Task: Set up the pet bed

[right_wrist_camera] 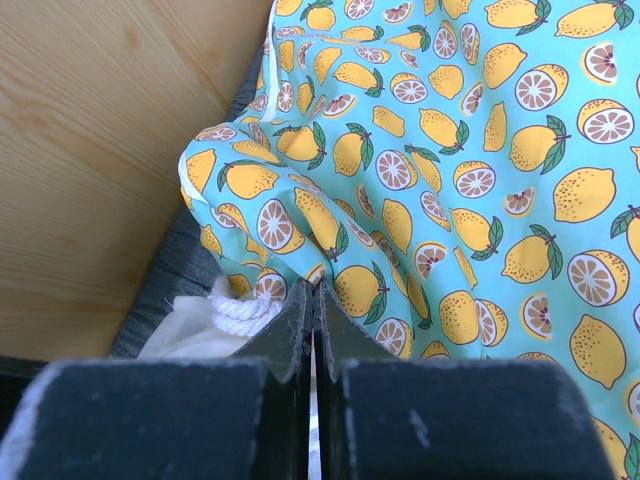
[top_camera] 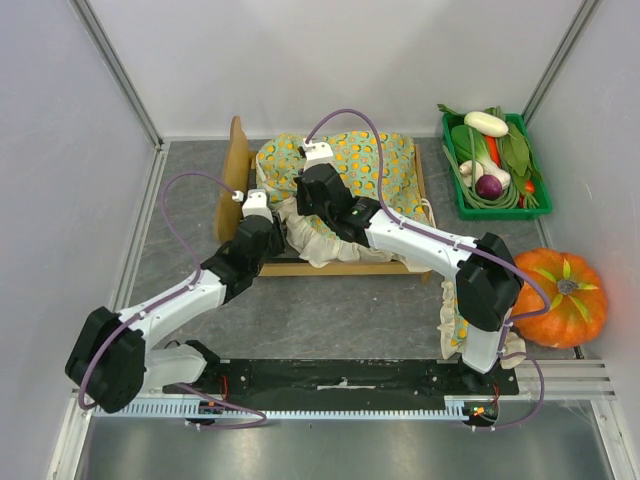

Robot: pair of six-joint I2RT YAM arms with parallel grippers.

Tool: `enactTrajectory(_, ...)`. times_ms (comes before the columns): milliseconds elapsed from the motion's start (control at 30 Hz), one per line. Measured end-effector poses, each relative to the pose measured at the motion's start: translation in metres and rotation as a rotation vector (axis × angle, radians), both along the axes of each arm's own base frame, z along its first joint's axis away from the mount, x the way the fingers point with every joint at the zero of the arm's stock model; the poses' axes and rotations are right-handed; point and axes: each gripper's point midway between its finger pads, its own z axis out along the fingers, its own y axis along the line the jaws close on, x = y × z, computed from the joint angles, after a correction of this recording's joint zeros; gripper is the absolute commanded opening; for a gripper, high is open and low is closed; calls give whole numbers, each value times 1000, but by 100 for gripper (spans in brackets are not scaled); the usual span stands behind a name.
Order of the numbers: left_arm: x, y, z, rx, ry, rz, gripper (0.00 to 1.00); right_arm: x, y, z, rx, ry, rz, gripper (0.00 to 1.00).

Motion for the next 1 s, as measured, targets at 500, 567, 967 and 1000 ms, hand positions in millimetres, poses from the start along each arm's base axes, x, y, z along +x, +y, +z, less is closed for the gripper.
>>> enactTrajectory(500, 45, 8, -7, 3, -108, 133, 33, 0, 0, -1, 9, 8, -1, 0)
enactTrajectory(567, 47, 12, -12, 9, -100, 144, 28, 0, 0, -2, 9, 10, 0, 0)
enactTrajectory(967, 34, 17, 17, -14, -115, 93, 2, -2, 2, -2, 16, 15, 10, 0)
enactTrajectory(1000, 31, 18, 25, -19, -120, 82, 2, -2, 2, -2, 18, 16, 13, 0)
